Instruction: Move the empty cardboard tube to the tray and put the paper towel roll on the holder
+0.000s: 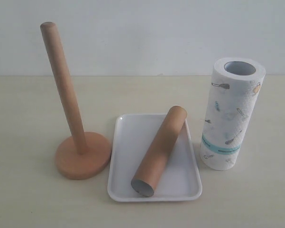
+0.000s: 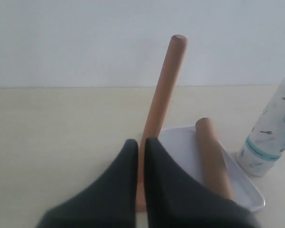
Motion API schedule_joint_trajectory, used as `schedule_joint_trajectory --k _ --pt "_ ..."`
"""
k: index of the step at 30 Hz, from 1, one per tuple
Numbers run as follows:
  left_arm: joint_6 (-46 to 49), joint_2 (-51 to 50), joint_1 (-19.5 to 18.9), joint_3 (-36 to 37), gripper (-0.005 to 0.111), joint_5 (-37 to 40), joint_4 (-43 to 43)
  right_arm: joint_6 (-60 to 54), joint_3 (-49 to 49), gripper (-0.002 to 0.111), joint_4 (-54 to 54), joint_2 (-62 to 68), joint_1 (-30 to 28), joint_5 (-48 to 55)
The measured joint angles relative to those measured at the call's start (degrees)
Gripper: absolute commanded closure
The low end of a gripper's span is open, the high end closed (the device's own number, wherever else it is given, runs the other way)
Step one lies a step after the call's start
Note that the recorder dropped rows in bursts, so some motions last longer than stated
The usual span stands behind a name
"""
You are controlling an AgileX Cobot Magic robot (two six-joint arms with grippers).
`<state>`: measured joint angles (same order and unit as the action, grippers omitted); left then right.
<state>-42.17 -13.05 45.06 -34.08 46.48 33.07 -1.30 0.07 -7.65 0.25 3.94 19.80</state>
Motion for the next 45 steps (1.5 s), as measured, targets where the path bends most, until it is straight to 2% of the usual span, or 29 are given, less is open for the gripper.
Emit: schedule_joint_trajectory --k 7,16,19,21,23,24,25,26,27,29,32,35,37,39,43,45 --pt "-0.1 5.8 0.0 1.2 0.103 0.1 -0.1 0.0 0.0 0.104 0.0 0.0 0.0 0.0" --pt "-0.2 7.3 0.0 1.2 0.103 0.1 -0.1 0.0 0.0 0.104 0.0 0.0 0.0 0.0" --pt "-0.2 7.3 -1.9 1.7 0.103 -1.0 -0.1 0.0 0.0 0.104 0.0 0.0 0.0 0.0" --pt "-0.2 7.3 -4.4 3.0 0.103 -3.7 -0.1 0.0 0.0 0.104 0.0 0.0 0.0 0.0" --pt "-0.2 7.2 -13.2 9.2 0.103 -15.0 0.1 0.0 0.0 0.104 0.0 0.0 0.0 0.0" --pt "-0.2 7.3 -15.9 11.2 0.103 -18.6 0.1 0.0 0.0 0.104 0.0 0.0 0.0 0.0" --pt "-0.2 7.3 -21.4 14.7 0.103 -26.3 -0.7 0.0 0.0 0.104 -0.2 0.0 0.0 0.0" --pt "-0.4 7.4 -24.1 16.6 0.103 -30.0 -1.6 0.0 0.0 0.104 -0.2 0.0 0.0 0.0" --pt "-2.2 7.8 -28.9 19.8 0.103 -36.0 -3.9 0.0 0.0 0.104 -0.3 0.0 0.0 0.0" --pt "-6.8 8.9 -35.2 23.9 0.103 -40.9 -8.8 0.0 0.0 0.104 -0.3 0.0 0.0 0.0" --pt "-12.2 9.3 -40.2 26.8 0.103 -42.2 -14.5 0.0 0.0 0.104 -0.3 0.0 0.0 0.0" --pt "-13.1 9.3 -41.0 26.9 0.103 -42.6 -15.4 0.0 0.0 0.104 -0.3 0.0 0.0 0.0" --pt "-9.7 9.3 -41.0 26.9 0.103 -42.6 -15.1 0.0 0.0 0.104 -0.3 0.0 0.0 0.0" --pt "3.3 9.3 -41.0 27.4 0.103 -42.8 -17.1 0.0 0.0 0.104 -0.3 0.0 0.0 0.0" --pt "25.9 9.6 -41.0 29.6 0.103 -43.1 -28.0 0.0 0.0 0.104 -0.3 0.0 0.0 0.0" --pt "33.9 10.1 -41.0 31.5 0.103 -43.2 -33.4 0.0 0.0 0.104 -0.3 0.0 0.0 0.0"
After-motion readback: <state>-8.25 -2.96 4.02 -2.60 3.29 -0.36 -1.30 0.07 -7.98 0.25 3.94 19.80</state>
